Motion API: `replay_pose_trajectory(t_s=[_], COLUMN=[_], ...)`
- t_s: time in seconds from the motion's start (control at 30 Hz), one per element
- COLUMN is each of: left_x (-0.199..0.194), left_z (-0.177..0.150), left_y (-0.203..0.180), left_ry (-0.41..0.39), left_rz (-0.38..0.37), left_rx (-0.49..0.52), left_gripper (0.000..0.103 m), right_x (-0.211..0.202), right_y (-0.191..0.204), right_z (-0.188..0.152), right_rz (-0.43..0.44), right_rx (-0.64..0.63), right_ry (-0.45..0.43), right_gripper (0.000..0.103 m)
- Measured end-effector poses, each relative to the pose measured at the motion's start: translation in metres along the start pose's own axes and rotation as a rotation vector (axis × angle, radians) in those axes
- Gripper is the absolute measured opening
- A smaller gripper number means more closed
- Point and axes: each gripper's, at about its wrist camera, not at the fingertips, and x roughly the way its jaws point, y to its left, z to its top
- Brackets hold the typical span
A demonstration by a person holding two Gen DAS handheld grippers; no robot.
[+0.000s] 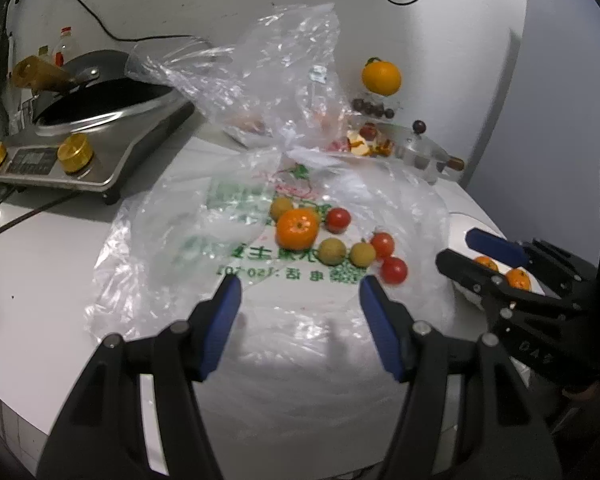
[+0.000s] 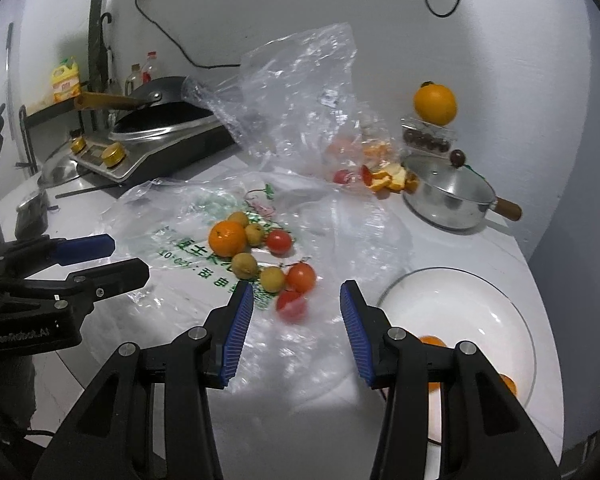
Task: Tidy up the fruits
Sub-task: 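Move the right gripper back to the bag and grasp a red tomato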
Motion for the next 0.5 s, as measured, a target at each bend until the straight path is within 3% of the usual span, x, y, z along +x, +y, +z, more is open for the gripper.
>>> replay_pose_trajectory(t_s=[0.5], left_x=[0.023], left_z=[0.006], left_y=[0.012], left_ry=[0.025], left_rz=[0.008], left_rx=[-0.01], left_gripper=[0.063], right_x=[0.051], right_y=[0.01], right_z=[0.004], right_rz=[0.043], right_rx=[-0.024], right_ry=[0.091], right_gripper=[0.048])
